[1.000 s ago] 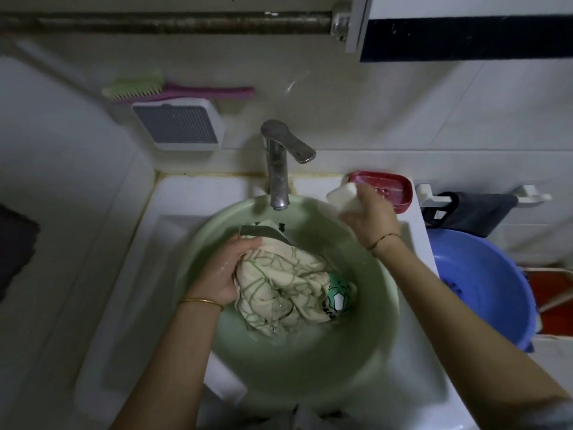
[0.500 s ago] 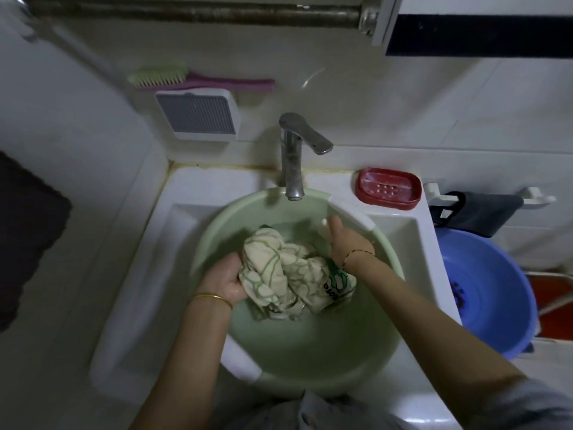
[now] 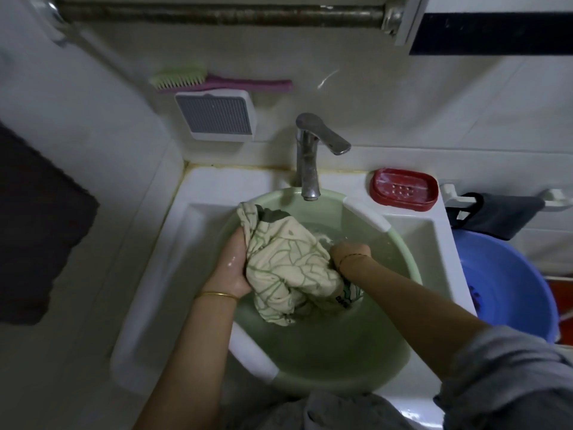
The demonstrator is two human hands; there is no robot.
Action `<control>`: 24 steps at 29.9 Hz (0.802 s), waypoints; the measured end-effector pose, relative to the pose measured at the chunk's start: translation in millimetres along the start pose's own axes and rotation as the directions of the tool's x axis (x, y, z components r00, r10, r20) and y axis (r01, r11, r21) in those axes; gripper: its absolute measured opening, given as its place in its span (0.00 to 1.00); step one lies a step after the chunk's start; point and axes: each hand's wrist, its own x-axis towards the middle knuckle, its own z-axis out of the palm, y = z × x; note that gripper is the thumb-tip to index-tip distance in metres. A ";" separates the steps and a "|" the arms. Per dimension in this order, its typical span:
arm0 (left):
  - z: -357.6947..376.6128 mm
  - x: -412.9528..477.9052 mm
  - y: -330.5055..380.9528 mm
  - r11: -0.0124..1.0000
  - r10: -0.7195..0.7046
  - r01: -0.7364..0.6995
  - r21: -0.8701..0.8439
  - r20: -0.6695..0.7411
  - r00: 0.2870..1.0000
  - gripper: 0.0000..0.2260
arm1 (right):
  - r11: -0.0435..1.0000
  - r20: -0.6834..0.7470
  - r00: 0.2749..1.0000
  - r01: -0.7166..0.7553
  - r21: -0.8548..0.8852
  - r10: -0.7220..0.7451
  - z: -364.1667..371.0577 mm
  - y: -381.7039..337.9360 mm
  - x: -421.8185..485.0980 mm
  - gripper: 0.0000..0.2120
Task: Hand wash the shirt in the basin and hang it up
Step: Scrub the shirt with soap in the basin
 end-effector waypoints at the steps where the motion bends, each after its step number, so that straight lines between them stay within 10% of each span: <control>1: -0.4 1.6 -0.6 1.000 0.017 -0.017 -0.002 -0.001 1.000 0.22 | 1.000 -0.006 1.000 0.013 -0.006 -0.013 -1.5 -1.5 -2.8 0.11; 7: 9.0 8.3 -2.4 0.979 0.100 -0.094 -0.179 0.021 0.995 0.20 | 0.971 -0.314 0.949 0.068 0.228 0.007 -33.6 8.2 -49.8 0.24; 13: 25.7 8.1 -16.5 0.934 0.080 -0.006 -0.357 0.195 0.977 0.21 | 0.766 -0.669 0.744 0.431 0.477 -0.002 -30.3 -4.1 -98.4 0.28; 18: 32.1 -2.5 -23.5 0.956 0.071 0.002 -0.293 0.239 0.968 0.24 | 0.679 -0.754 0.644 0.499 0.539 0.126 -25.9 -24.0 -86.8 0.22; 24: 27.3 -8.9 -25.4 0.988 0.015 0.014 -0.156 0.183 0.983 0.17 | 0.756 -0.831 0.553 0.568 0.326 -0.058 -5.8 -48.8 -83.7 0.22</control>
